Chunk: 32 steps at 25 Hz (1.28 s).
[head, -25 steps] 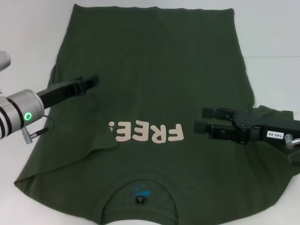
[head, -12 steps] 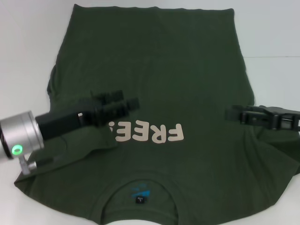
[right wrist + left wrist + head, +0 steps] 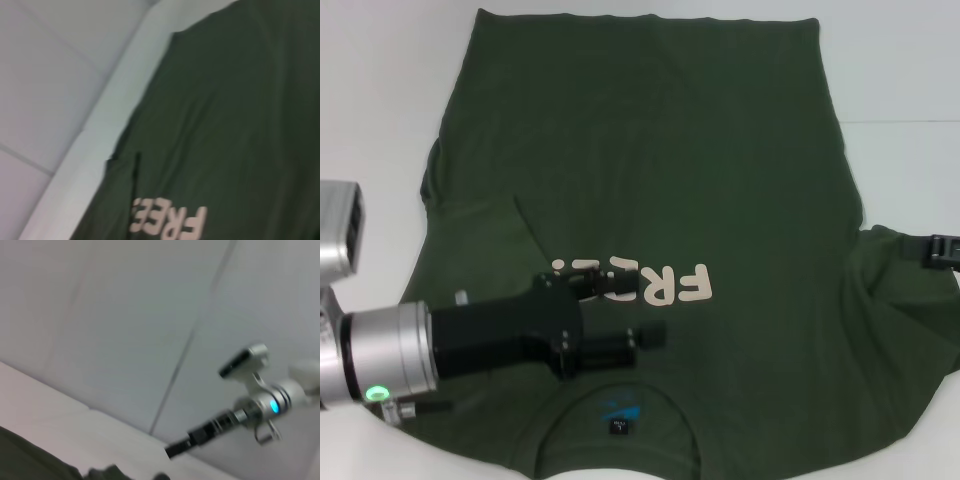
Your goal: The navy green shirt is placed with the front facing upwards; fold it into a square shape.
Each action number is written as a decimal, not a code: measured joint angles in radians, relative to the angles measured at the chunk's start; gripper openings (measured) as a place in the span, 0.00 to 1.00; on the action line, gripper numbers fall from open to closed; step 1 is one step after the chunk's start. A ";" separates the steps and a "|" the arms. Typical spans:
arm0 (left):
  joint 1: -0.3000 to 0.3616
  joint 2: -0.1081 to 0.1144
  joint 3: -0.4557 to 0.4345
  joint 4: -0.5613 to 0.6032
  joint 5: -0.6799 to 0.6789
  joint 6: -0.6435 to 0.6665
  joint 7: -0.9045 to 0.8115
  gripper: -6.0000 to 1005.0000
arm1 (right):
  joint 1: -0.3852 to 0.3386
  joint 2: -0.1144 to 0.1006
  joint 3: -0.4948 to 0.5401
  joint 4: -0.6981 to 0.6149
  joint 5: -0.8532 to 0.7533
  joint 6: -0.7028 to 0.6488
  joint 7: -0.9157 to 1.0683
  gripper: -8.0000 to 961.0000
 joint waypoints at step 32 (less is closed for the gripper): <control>-0.015 -0.001 0.088 -0.009 0.128 -0.023 0.132 0.80 | -0.027 0.061 0.137 -0.010 -0.249 0.270 0.105 0.90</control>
